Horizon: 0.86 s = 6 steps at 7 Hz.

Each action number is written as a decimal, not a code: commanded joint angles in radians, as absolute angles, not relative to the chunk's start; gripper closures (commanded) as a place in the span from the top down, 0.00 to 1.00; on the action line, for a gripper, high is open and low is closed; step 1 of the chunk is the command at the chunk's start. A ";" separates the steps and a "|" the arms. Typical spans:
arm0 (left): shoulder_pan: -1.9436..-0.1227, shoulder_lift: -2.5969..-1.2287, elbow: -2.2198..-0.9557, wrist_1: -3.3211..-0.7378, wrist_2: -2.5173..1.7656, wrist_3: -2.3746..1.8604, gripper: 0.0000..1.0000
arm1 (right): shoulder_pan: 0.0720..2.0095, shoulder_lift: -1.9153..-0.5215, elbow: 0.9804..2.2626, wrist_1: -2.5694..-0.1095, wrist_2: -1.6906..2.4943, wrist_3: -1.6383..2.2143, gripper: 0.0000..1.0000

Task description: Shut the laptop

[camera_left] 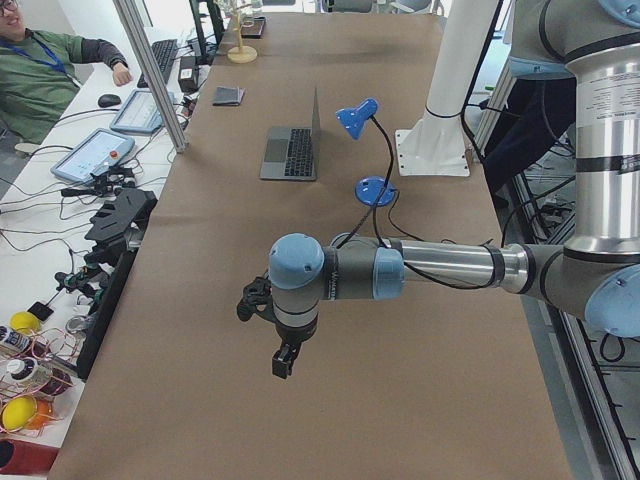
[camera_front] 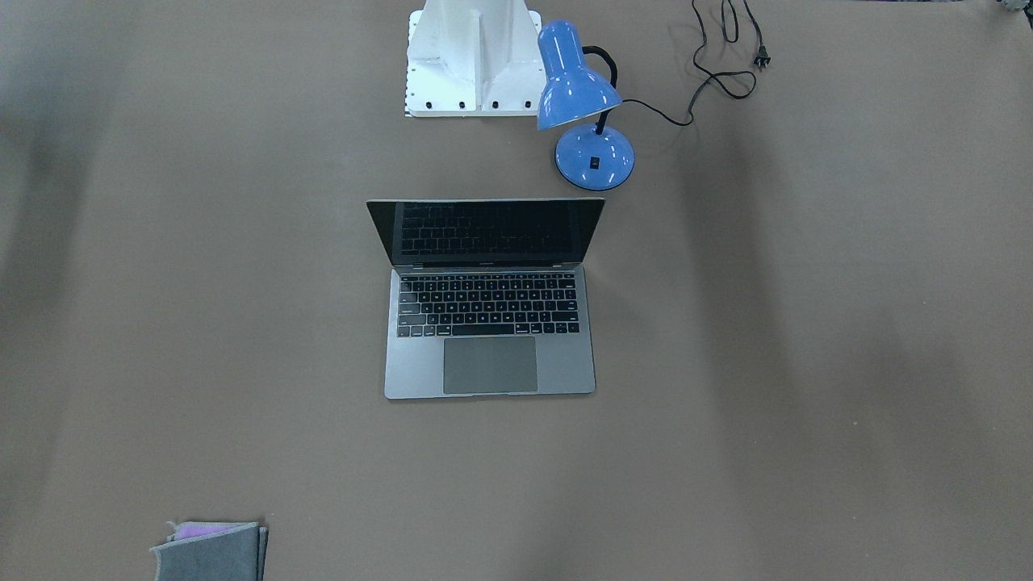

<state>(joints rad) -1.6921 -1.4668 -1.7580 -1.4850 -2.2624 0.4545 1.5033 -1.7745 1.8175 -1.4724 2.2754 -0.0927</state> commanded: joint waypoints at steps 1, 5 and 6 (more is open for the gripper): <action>-1.692 -1.526 -1.758 -1.485 -2.263 0.454 0.98 | 1.503 -1.772 1.822 -1.346 2.273 -0.078 1.00; -1.690 -1.623 -1.741 -1.679 -2.293 0.442 0.98 | 1.503 -1.726 1.832 -1.338 2.305 -0.064 1.00; -1.680 -1.634 -1.733 -1.677 -2.392 0.433 0.98 | 1.503 -1.717 1.833 -1.338 2.339 -0.057 1.00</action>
<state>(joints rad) -1.6875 -1.6223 -1.7394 -1.6534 -2.3118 0.4423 1.5033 -1.7325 1.8303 -1.3383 2.3052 -0.0614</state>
